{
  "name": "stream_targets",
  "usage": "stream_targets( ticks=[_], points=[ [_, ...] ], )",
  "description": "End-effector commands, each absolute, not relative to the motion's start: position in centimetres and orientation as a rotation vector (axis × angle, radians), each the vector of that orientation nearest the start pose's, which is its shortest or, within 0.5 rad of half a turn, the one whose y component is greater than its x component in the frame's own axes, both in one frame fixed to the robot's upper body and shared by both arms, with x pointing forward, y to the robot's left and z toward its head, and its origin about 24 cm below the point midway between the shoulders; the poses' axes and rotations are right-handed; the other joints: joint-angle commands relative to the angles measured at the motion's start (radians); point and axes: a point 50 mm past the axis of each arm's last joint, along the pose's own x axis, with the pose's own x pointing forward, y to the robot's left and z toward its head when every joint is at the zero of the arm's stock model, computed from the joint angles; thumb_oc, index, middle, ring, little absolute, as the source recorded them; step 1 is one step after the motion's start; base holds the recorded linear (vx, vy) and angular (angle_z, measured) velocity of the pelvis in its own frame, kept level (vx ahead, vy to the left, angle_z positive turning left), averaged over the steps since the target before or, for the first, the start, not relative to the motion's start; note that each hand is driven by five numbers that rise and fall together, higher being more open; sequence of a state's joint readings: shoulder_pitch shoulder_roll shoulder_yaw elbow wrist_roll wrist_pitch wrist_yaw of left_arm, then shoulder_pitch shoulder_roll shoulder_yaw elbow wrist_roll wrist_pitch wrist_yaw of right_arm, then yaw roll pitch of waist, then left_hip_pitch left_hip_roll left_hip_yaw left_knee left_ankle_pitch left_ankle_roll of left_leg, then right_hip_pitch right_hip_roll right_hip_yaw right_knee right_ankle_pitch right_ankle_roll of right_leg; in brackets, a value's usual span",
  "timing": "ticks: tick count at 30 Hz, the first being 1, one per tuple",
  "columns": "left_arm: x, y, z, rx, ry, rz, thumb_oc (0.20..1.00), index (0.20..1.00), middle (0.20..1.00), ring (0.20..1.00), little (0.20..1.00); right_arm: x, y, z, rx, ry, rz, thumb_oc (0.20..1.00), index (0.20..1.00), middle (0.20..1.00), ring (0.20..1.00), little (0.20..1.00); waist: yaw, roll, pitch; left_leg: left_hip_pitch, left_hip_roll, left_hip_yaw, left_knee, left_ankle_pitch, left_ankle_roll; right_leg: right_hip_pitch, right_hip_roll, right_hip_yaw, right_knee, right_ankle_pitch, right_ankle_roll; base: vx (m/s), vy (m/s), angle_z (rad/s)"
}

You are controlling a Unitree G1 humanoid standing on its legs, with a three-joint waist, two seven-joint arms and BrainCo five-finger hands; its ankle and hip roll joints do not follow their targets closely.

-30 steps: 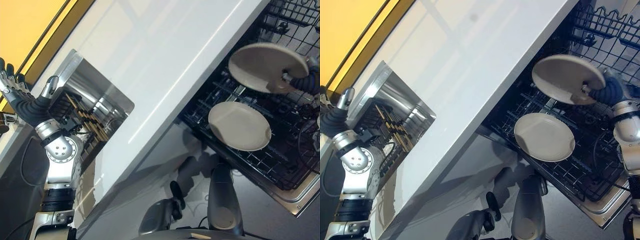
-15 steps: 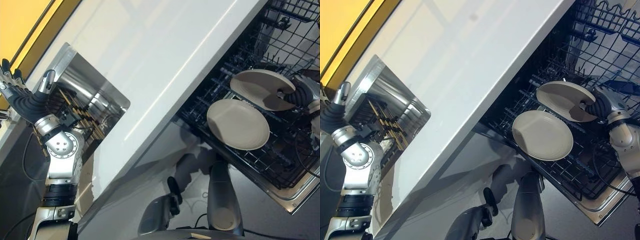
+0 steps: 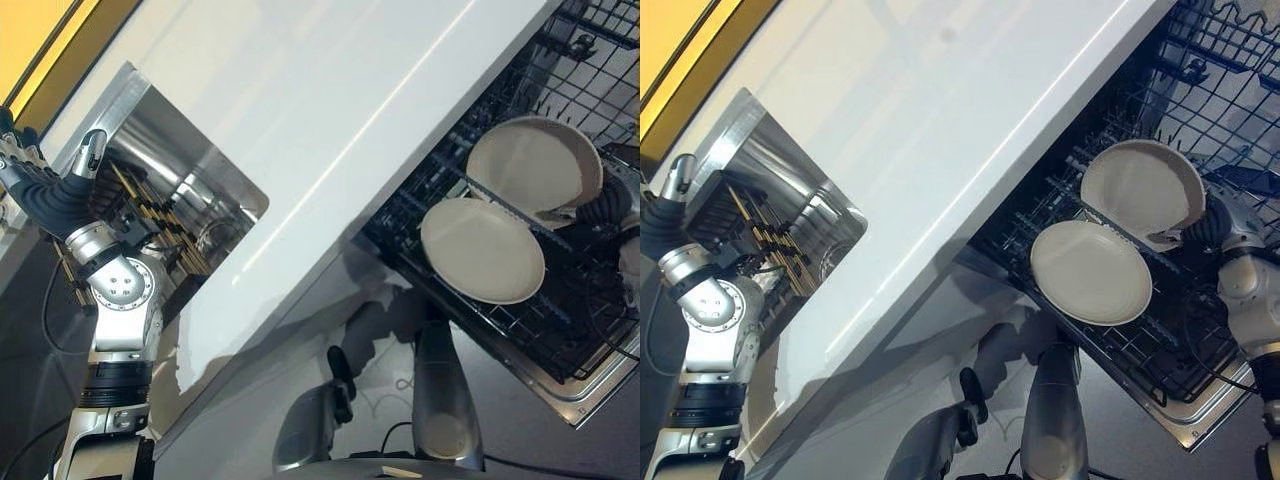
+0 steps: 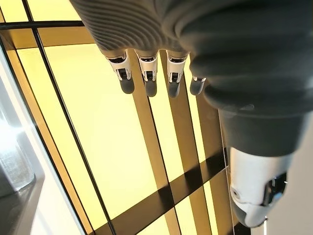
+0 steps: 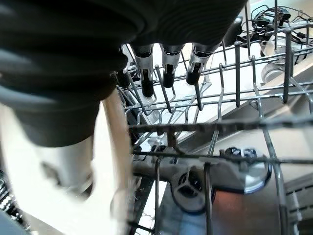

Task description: Pick up plates and place into dishwasher.

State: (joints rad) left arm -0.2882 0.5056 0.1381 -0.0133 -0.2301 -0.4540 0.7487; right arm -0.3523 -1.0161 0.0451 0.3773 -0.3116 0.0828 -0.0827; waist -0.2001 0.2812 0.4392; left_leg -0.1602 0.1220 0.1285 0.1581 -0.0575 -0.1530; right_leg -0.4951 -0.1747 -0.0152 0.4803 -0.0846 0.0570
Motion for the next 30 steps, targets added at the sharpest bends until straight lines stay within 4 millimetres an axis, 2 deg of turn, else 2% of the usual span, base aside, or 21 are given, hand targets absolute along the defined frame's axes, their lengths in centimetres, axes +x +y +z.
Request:
stream_targets(
  ticks=[1,8,14,16,19,26,30],
  points=[
    [25.5,28.0,21.3,0.020,-0.931,0.726,1.000,1.000,1.000,1.000,1.000,29.3,-35.4,16.9,-1.206,0.022,-0.394,1.000,1.000,1.000,1.000,1.000,0.002,-0.057,-0.034,-0.102,0.058,-0.038,0.035,0.079,0.012,0.089,-0.024,0.056,-0.052,-0.070,0.023,0.00,0.000,0.00],
    [25.3,28.0,20.5,0.017,-0.911,0.722,1.000,1.000,1.000,1.000,1.000,28.3,-35.8,16.0,-1.170,0.024,-0.431,1.000,1.000,1.000,1.000,1.000,-0.001,-0.059,-0.050,-0.084,0.055,-0.033,0.028,0.076,0.014,0.119,-0.028,0.056,-0.082,-0.063,0.028,0.00,0.002,0.00],
    [25.1,28.3,19.9,0.009,-0.887,0.728,1.000,1.000,1.000,1.000,1.000,27.5,-35.5,18.1,-1.133,-0.158,-0.558,1.000,1.000,1.000,1.000,1.000,-0.008,-0.062,-0.061,-0.060,0.055,-0.028,0.018,0.071,0.016,0.151,-0.026,0.055,-0.108,-0.057,0.032,0.01,0.008,0.00],
    [24.8,28.4,19.2,0.003,-0.871,0.736,1.000,1.000,1.000,1.000,1.000,26.7,-35.1,18.9,-1.075,-0.281,-0.639,1.000,1.000,1.000,1.000,1.000,-0.015,-0.062,-0.071,-0.046,0.053,-0.023,0.010,0.068,0.019,0.164,-0.024,0.057,-0.120,-0.056,0.034,0.06,0.071,-0.04],
    [24.4,28.5,18.2,-0.002,-0.848,0.745,1.000,1.000,1.000,1.000,1.000,25.5,-34.7,19.0,-0.999,-0.376,-0.711,1.000,1.000,1.000,1.000,1.000,-0.024,-0.059,-0.087,-0.026,0.048,-0.014,0.002,0.062,0.021,0.180,-0.024,0.063,-0.136,-0.053,0.040,0.07,0.096,-0.09],
    [23.4,29.3,15.7,-0.028,-0.766,0.785,1.000,1.000,1.000,1.000,1.000,22.9,-35.1,18.7,-0.880,-0.461,-0.870,1.000,1.000,1.000,1.000,1.000,-0.057,-0.038,-0.119,0.023,0.030,0.011,0.011,0.031,0.024,0.205,-0.043,0.088,-0.156,-0.043,0.050,0.09,0.144,-0.07],
    [23.1,29.4,14.4,-0.046,-0.729,0.794,1.000,1.000,1.000,1.000,1.000,22.1,-35.3,17.9,-0.779,-0.459,-0.914,1.000,1.000,1.000,1.000,1.000,-0.079,-0.022,-0.123,0.039,0.016,0.030,0.028,0.009,0.026,0.205,-0.061,0.107,-0.158,-0.038,0.059,0.07,0.169,-0.11]
  ],
)
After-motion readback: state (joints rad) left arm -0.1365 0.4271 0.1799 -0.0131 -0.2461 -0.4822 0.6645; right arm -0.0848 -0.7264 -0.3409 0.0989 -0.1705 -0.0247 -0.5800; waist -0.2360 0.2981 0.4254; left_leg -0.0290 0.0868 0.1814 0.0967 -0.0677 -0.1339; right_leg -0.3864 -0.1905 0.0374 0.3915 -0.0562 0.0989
